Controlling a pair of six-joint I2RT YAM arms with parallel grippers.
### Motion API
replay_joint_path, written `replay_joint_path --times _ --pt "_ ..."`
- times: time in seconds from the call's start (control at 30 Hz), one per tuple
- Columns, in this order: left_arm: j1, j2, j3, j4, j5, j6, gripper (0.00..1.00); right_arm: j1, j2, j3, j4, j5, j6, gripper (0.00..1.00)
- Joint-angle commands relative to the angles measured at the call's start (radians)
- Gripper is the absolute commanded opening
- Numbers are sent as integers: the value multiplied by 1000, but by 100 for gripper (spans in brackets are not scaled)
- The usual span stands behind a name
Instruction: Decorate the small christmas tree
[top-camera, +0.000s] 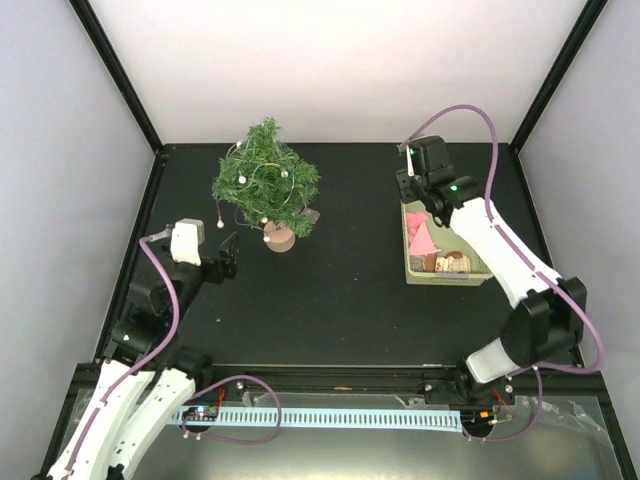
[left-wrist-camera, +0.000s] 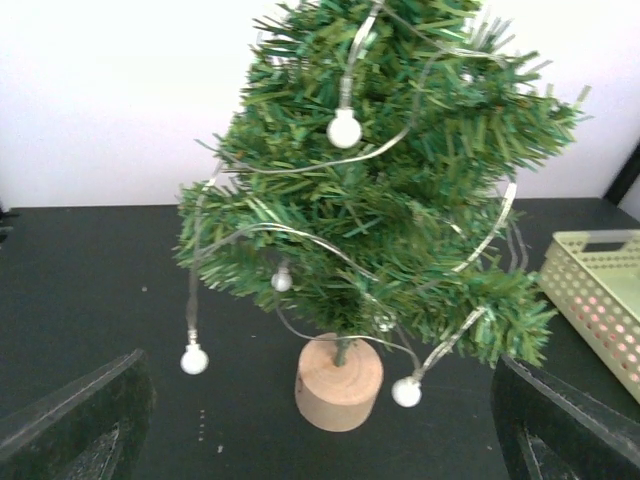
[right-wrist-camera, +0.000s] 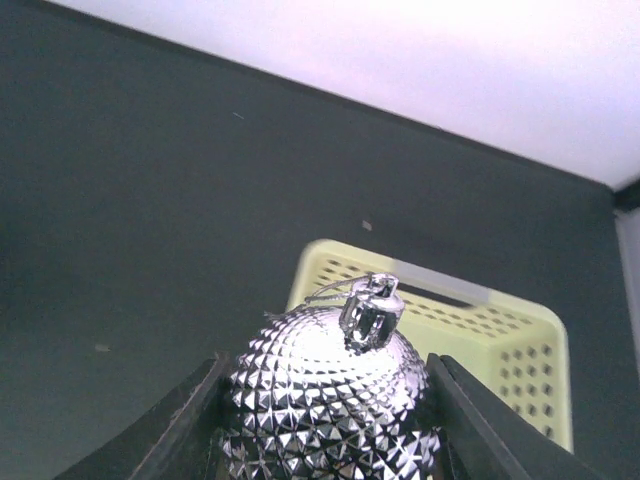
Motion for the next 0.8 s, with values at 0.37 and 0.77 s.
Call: replay_joint_path --times 0.37,0.77 --pt "-4 107 60 139 615 -286 64 121 -290 -195 214 -796 68 41" --pt "-10 246 16 465 947 -619 42 216 -354 -387 486 -1148 104 39"
